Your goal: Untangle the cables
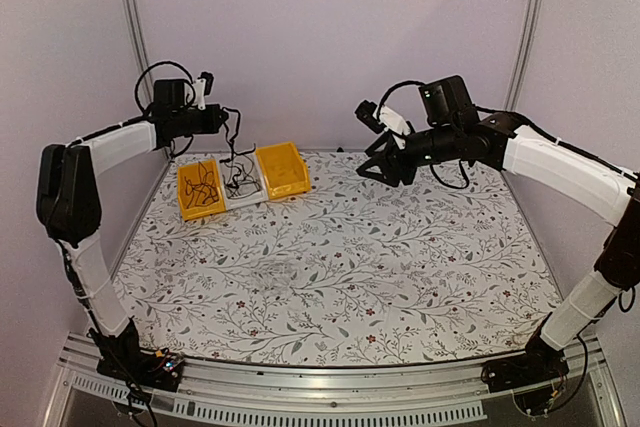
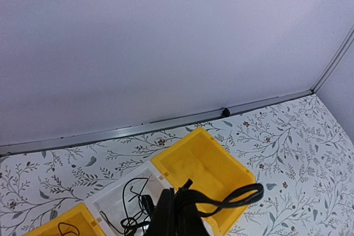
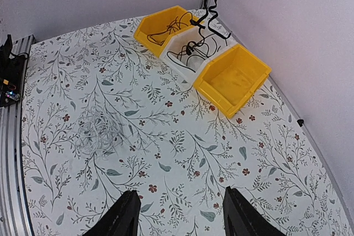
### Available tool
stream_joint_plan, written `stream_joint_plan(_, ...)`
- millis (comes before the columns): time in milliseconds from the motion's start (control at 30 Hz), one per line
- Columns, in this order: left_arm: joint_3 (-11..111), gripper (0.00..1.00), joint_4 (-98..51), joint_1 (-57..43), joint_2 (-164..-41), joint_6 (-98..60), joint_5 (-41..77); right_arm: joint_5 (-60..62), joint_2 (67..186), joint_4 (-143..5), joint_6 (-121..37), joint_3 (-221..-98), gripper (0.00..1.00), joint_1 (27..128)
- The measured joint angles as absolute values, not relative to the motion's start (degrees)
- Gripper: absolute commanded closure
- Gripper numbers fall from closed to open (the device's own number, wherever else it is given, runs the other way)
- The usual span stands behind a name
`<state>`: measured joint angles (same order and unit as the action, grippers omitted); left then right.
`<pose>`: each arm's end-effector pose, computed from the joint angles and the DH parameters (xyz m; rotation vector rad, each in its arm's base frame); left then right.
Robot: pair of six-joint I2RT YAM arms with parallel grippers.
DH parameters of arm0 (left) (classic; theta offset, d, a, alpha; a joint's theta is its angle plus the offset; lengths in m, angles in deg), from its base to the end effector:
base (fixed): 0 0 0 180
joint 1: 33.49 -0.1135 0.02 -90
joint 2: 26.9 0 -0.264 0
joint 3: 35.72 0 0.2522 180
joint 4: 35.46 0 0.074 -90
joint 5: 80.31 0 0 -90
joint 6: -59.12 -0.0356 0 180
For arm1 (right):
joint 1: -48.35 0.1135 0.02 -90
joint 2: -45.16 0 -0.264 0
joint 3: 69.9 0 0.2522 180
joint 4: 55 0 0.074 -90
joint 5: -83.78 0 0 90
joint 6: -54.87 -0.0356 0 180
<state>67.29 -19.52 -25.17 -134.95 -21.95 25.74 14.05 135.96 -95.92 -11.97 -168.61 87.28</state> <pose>0.4479 -0.0754 0.3036 0.1779 1.9427 -0.4709 0.2751 0.2380 0.3537 -1.2845 1.7304 0.5395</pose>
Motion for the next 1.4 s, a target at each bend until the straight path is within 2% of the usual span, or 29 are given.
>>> stream_joint_plan(333,63.6,1.0,-17.8,-25.3,-137.3,-20.2,23.9,13.8,136.0,-95.9,-11.8,-168.3,0.45,87.3)
stream_joint_plan(633,66.9,1.0,-11.3,-23.8,-144.5,-17.1,17.8,13.8,136.0,-96.0,-11.7,-167.3,0.45,87.3)
stream_joint_plan(867,74.9,0.84,-3.7,-21.7,-151.2,-15.1,14.2,13.8,136.0,-96.0,-11.4,-166.7,0.45,87.0)
stream_joint_plan(1033,79.3,0.63,2.9,-21.3,-152.1,-13.1,12.8,13.9,136.2,-95.9,-10.9,-166.1,0.45,86.8)
stream_joint_plan(1167,79.2,0.52,6.8,-21.2,-149.7,-12.1,11.9,14.4,137.7,-95.7,-10.5,-166.1,0.45,86.8)
stream_joint_plan(1400,71.2,0.48,11.7,-20.8,-138.3,-12.3,12.1,18.1,144.4,-95.9,-9.5,-167.8,0.48,86.7)
